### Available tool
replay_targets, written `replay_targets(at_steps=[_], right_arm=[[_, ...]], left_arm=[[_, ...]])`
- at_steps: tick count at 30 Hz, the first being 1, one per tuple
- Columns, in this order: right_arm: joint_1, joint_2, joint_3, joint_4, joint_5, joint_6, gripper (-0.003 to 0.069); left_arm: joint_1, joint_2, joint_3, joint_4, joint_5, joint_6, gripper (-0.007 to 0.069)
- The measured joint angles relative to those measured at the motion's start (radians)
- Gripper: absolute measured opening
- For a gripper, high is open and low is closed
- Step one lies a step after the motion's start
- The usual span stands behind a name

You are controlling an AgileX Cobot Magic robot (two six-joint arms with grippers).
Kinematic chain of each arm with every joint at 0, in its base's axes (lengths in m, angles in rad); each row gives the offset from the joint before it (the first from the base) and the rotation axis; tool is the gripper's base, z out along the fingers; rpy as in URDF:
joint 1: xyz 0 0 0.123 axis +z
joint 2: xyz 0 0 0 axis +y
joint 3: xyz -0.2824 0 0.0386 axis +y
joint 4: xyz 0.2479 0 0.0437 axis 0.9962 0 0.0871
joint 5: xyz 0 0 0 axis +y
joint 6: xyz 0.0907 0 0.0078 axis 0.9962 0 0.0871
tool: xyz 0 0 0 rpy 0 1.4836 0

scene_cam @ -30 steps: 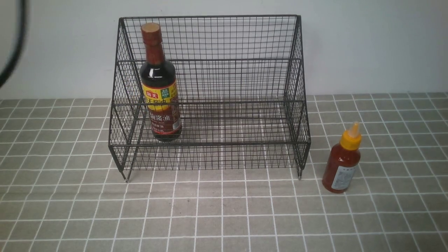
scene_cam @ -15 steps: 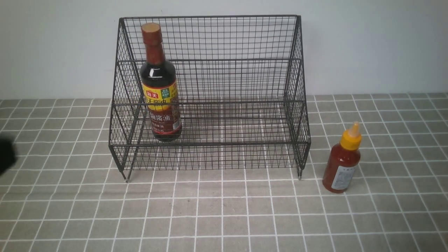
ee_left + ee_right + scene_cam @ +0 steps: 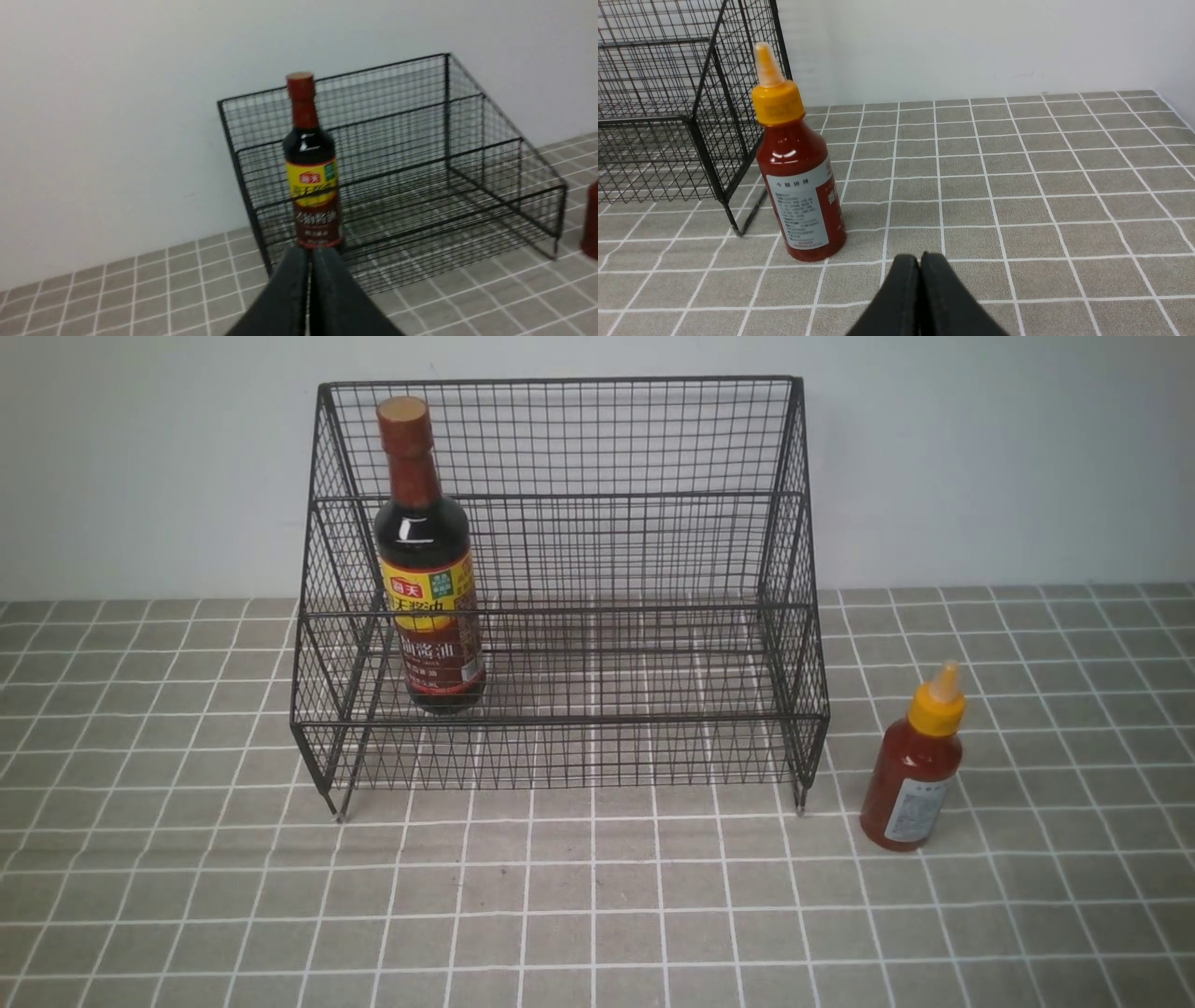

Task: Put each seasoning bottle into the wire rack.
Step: Use the right arm to grab the condiment bottle closest to it

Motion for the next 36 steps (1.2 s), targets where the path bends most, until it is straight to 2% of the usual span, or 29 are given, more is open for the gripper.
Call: replay_targets(at_steps=[2, 5, 9, 14, 36], right_arm=[[0.0, 0.0, 0.0, 0.0, 0.0, 0.0, -0.0014], [0.0, 0.0, 0.0, 0.0, 0.0, 0.0, -0.0014], [0.0, 0.0, 0.0, -0.002, 0.0, 0.0, -0.0014], [0.0, 0.0, 0.0, -0.002, 0.0, 0.0, -0.0014], [0.0, 0.0, 0.0, -0.002, 0.0, 0.0, -0.0014]], left_arm=[[0.009, -0.005, 0.055, 0.05, -0.039, -0.054, -0.0007], [0.017, -0.03, 0.237, 0.167, -0.171, -0.219, -0.0007], [0.018, -0.039, 0.403, 0.24, -0.256, -0.277, -0.0007], [0.018, -0.039, 0.528, 0.245, -0.27, -0.286, -0.0007], [0.018, -0.039, 0.528, 0.243, -0.264, -0.285, -0.0007]])
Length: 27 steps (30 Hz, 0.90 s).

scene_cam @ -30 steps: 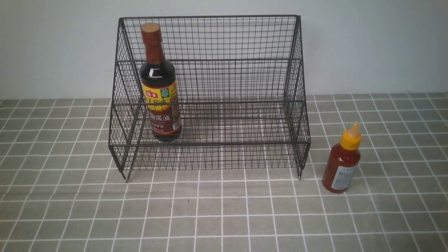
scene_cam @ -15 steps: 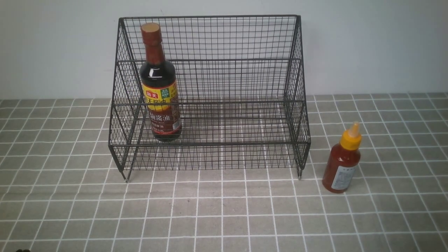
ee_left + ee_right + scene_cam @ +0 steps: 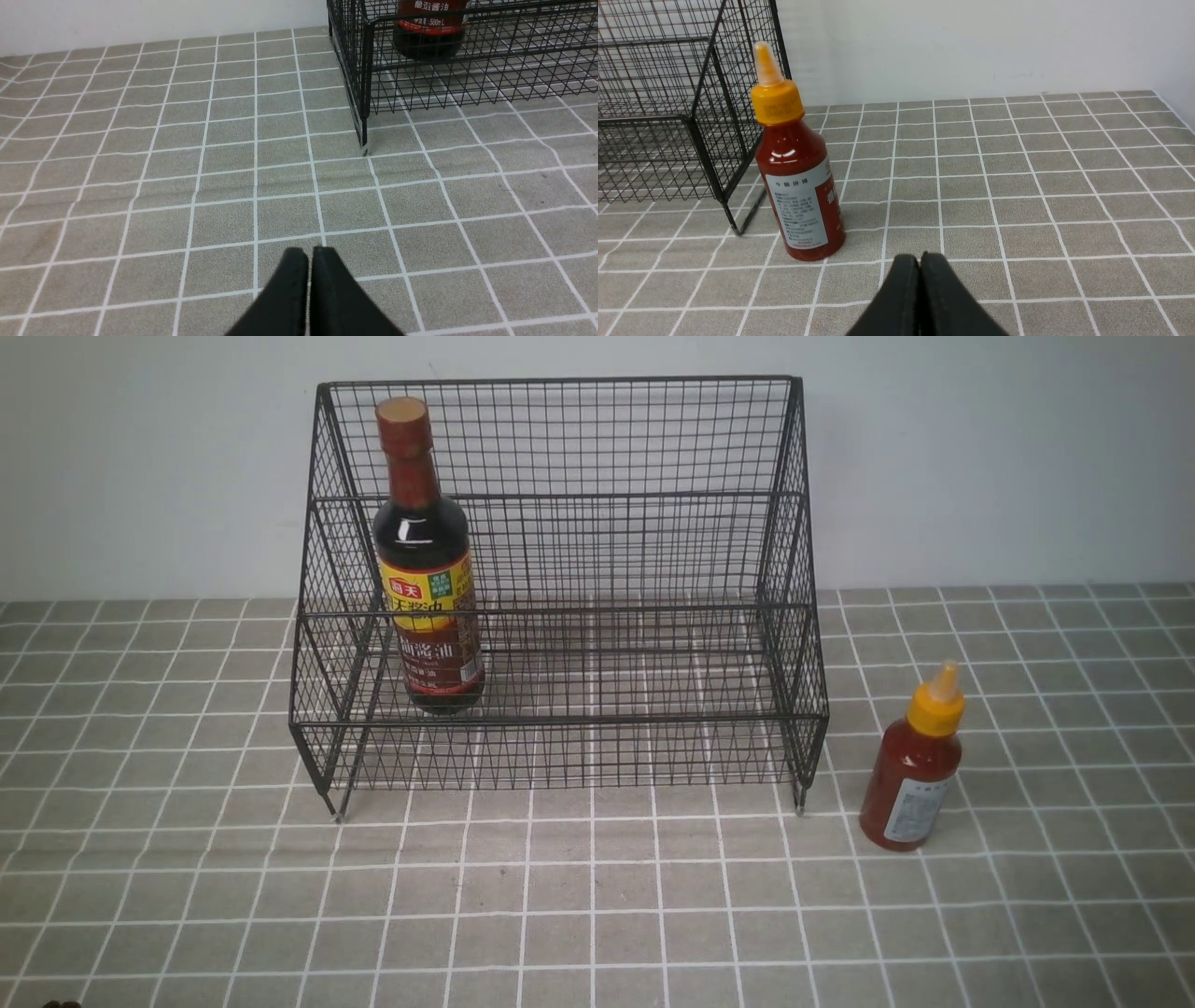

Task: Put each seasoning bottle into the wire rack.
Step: Use the right arm to grab the condiment bottle closest to it

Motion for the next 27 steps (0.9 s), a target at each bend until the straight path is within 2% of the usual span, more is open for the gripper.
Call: replay_targets(at_steps=[12, 13, 14, 16, 20, 27], right_arm=[[0.0, 0.0, 0.0, -0.003, -0.015, 0.005, -0.0014], [0.0, 0.0, 0.005, 0.058, -0.117, 0.047, -0.0014], [0.0, 0.0, 0.005, 0.058, -0.117, 0.052, -0.0014], [0.0, 0.0, 0.005, 0.152, -0.279, 0.112, -0.0014], [0.0, 0.0, 0.005, 0.21, -0.431, 0.147, -0.0014], [0.0, 0.0, 0.006, 0.212, -0.503, 0.17, -0.0014]], left_arm=[[0.0, 0.0, 0.0, 0.0, 0.0, 0.0, -0.0007], [0.0, 0.0, 0.0, 0.0, 0.0, 0.0, -0.0007], [0.0, 0.0, 0.0, 0.0, 0.0, 0.0, -0.0007], [0.0, 0.0, 0.0, 0.0, 0.0, 0.0, -0.0007], [0.0, 0.0, 0.0, 0.0, 0.0, 0.0, -0.0007], [0.0, 0.0, 0.0, 0.0, 0.0, 0.0, -0.0007]])
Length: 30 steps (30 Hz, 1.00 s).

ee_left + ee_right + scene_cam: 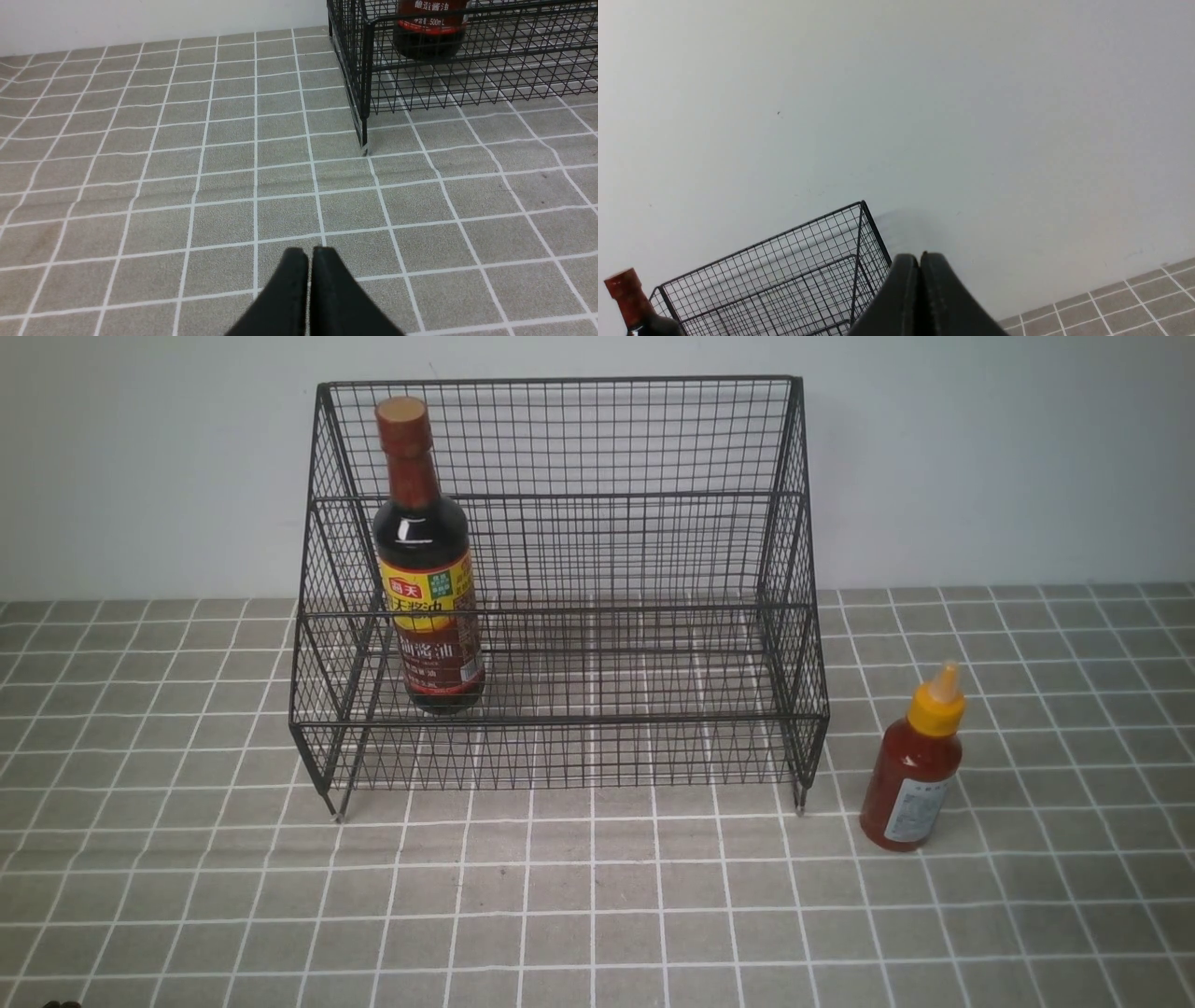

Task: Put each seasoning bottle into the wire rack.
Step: Use the right arm to grab the condiment bottle closest to it

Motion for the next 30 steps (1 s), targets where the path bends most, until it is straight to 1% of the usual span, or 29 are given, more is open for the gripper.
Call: replay_targets(at_steps=[3, 5, 6, 10, 13, 14, 15, 19, 20, 21, 23, 25, 26, 27, 28, 29, 30], right_arm=[[0.0, 0.0, -0.004, 0.0, -0.084, 0.015, -0.0014], [0.0, 0.0, -0.037, 0.0, -0.056, 0.032, -0.0014], [0.0, 0.0, -0.088, -0.001, 0.001, 0.046, -0.0014], [0.006, 0.068, -0.303, -0.034, 0.299, 0.046, -0.0014], [0.046, 0.264, -0.511, -0.037, 0.64, -0.053, -0.0014], [0.052, 0.278, -0.535, -0.034, 0.66, -0.053, -0.0014], [0.081, 0.422, -0.646, -0.008, 0.875, -0.157, -0.0014], [0.111, 0.691, -0.817, 0.044, 1.13, -0.319, -0.0014], [0.111, 0.705, -0.825, 0.045, 1.137, -0.326, -0.0014], [0.111, 0.807, -0.885, 0.049, 1.18, -0.364, -0.0013], [0.111, 0.903, -0.941, 0.049, 1.192, -0.384, -0.0003], [0.111, 1.005, -0.995, 0.049, 1.193, -0.393, 0.0024], [0.111, 1.088, -1.036, 0.049, 1.193, -0.402, 0.0054], [0.111, 1.097, -1.036, 0.049, 1.193, -0.405, 0.0059], [0.111, 1.168, -1.074, 0.05, 1.192, -0.419, 0.0113], [0.111, 1.177, -1.078, 0.05, 1.19, -0.422, 0.012], [0.111, 1.242, -1.104, 0.053, 1.178, -0.437, 0.0184]], left_arm=[[0.0, 0.0, 0.0, 0.0, 0.0, 0.0, -0.0007], [0.0, 0.0, 0.0, 0.0, 0.0, 0.0, -0.0007], [0.0, 0.0, 0.0, 0.0, 0.0, 0.0, -0.0007], [0.0, 0.0, 0.0, -0.001, 0.0, 0.0, -0.0007], [0.0, 0.0, 0.0, -0.001, 0.0, 0.0, -0.0007], [0.0, 0.0, 0.0, -0.001, 0.0, 0.0, -0.0007], [0.0, 0.0, 0.0, -0.001, 0.0, 0.0, -0.0007], [0.0, 0.0, 0.0, -0.001, 0.0, 0.0, -0.0007], [0.0, 0.0, 0.0, -0.001, 0.0, 0.0, -0.0007], [0.0, 0.0, 0.0, -0.001, 0.0, 0.0, -0.0007], [0.0, 0.0, 0.0, -0.001, 0.0, 0.0, -0.0007], [0.0, 0.0, 0.0, -0.001, 0.0, 0.0, -0.0007], [0.0, 0.0, 0.0, -0.001, 0.0, 0.0, -0.0007], [0.0, 0.0, 0.0, -0.001, 0.0, 0.0, -0.0007], [0.0, 0.0, 0.0, -0.001, 0.0, 0.0, -0.0007], [0.0, 0.0, 0.0, -0.001, 0.0, 0.0, -0.0007], [0.0, 0.0, 0.0, -0.001, 0.0, 0.0, -0.0007]])
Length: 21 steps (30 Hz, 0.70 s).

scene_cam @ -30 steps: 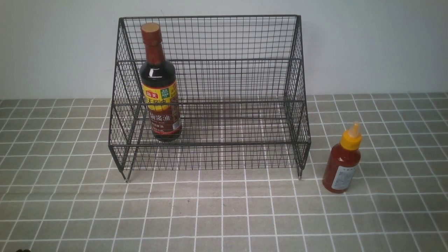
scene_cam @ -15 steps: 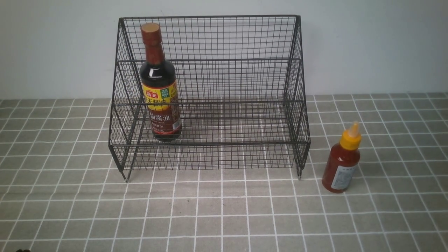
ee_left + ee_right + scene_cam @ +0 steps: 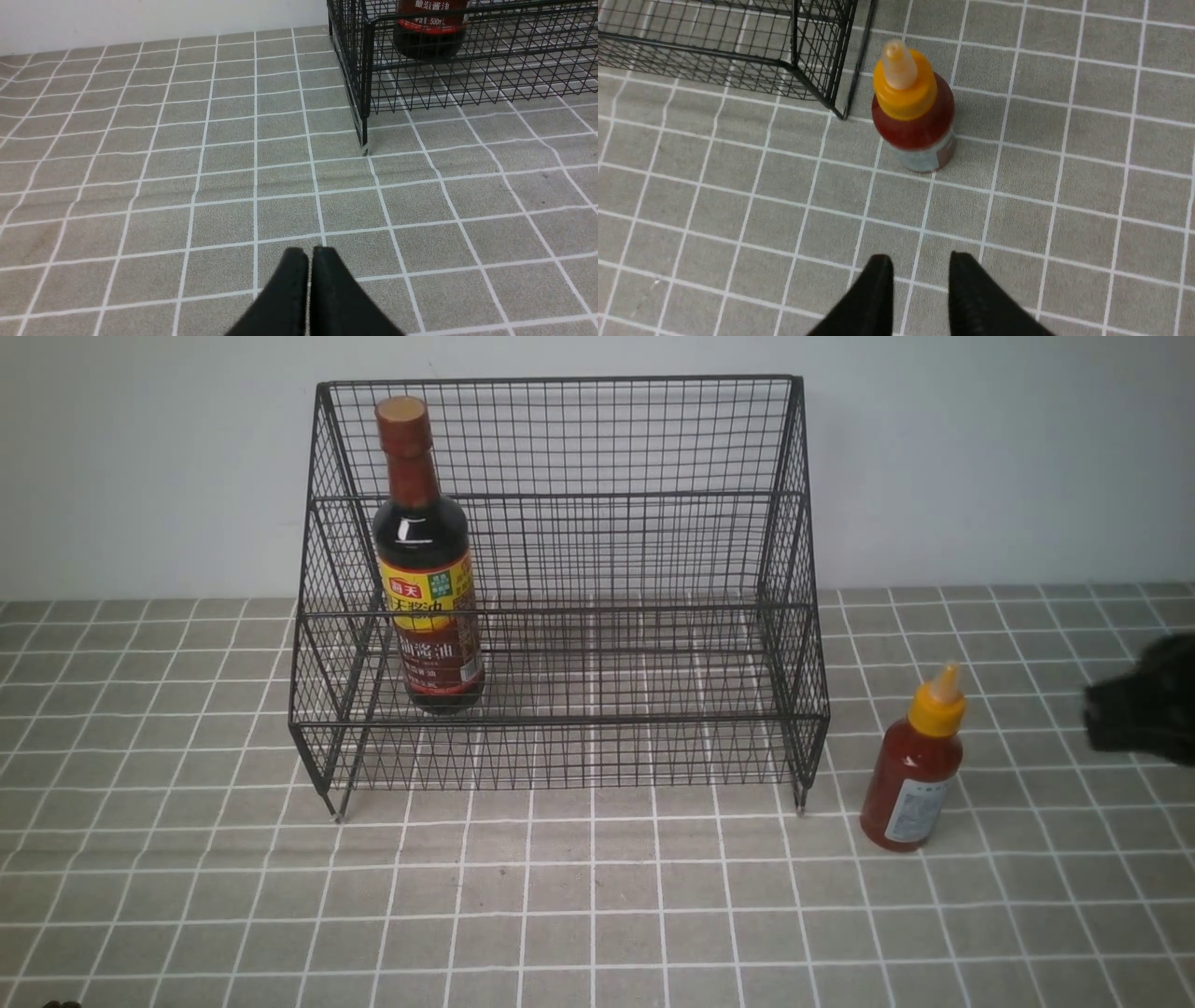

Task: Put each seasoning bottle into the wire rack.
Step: Use the right arm to grab the condiment bottle closest to it

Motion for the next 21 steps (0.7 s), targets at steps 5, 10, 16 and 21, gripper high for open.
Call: replay_targets(at_steps=[5, 10, 16, 21], right_arm=[[0.0, 0.116, -0.033, 0.037, -0.079, -0.019, 0.0407], [0.001, 0.204, -0.037, 0.061, -0.161, -0.071, 0.0573], [0.001, 0.305, -0.037, 0.094, -0.276, -0.101, 0.0636], [0.001, 0.361, -0.037, 0.096, -0.332, -0.102, 0.0594]], left_arm=[[0.0, 0.0, 0.0, 0.0, 0.0, 0.0, -0.0007], [0.0, 0.0, 0.0, 0.0, 0.0, 0.0, -0.0007], [0.0, 0.0, 0.0, 0.0, 0.0, 0.0, -0.0007], [0.0, 0.0, 0.0, 0.0, 0.0, 0.0, -0.0007]])
